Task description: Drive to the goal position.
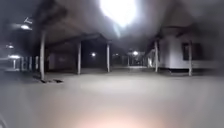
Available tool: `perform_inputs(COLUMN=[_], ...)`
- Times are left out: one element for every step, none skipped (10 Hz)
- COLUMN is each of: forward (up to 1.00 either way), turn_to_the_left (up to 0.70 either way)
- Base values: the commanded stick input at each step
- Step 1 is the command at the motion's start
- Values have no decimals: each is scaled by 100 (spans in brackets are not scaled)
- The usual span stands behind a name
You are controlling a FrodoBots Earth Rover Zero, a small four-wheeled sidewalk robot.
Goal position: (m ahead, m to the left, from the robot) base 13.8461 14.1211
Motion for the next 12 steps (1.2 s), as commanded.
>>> perform_inputs(forward=[100, 100, 100, 100, 100, 100, 100, 100, 100, 100, 100, 100], turn_to_the_left=[16, 16, 16, 16, 16, 16, 16, 16, 16, 16, 15, 15])
